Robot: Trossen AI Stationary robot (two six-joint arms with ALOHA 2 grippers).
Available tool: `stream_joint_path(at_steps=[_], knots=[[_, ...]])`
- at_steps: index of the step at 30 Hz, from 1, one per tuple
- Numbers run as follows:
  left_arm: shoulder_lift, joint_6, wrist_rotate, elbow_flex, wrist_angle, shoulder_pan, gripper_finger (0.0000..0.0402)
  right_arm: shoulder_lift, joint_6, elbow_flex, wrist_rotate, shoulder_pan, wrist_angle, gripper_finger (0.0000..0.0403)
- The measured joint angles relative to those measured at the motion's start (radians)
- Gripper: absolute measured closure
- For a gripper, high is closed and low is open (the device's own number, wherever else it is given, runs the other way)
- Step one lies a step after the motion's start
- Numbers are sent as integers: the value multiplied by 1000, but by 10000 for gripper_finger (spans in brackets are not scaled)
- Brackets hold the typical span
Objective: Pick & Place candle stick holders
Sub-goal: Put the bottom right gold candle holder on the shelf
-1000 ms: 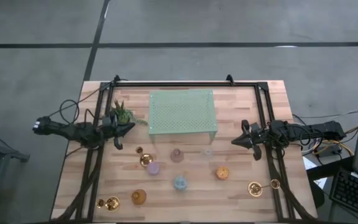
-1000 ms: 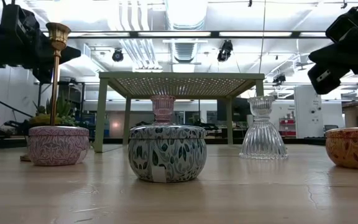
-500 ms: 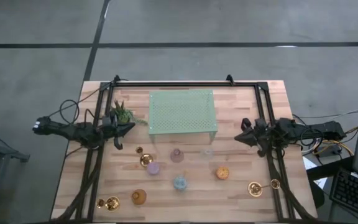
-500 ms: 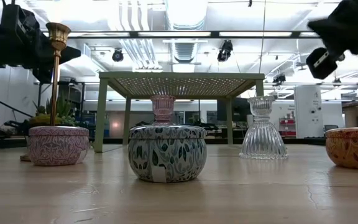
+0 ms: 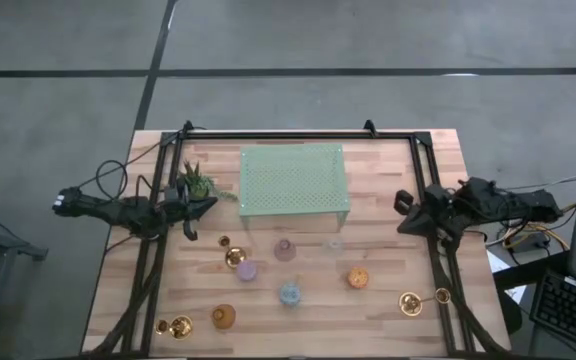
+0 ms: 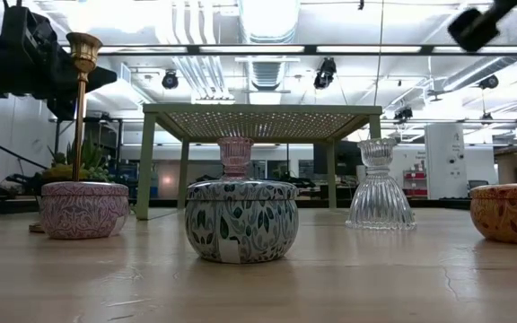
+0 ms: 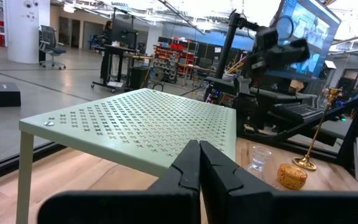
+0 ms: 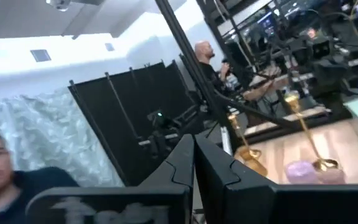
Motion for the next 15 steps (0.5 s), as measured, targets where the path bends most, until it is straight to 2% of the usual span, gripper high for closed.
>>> stream_joint_path(at_steps=[4,7,9,15], knots=[[0,0,0,0,0,0,399,153,28,134,52,12,-76,387],[0,0,0,0,0,0,399,282,8,220,79,12,-83,364],[0,0,0,0,0,0,399,358,6,282,81,13,-100,340],[0,0,0,0,0,0,399,579,49,480,86,13,-347,245]])
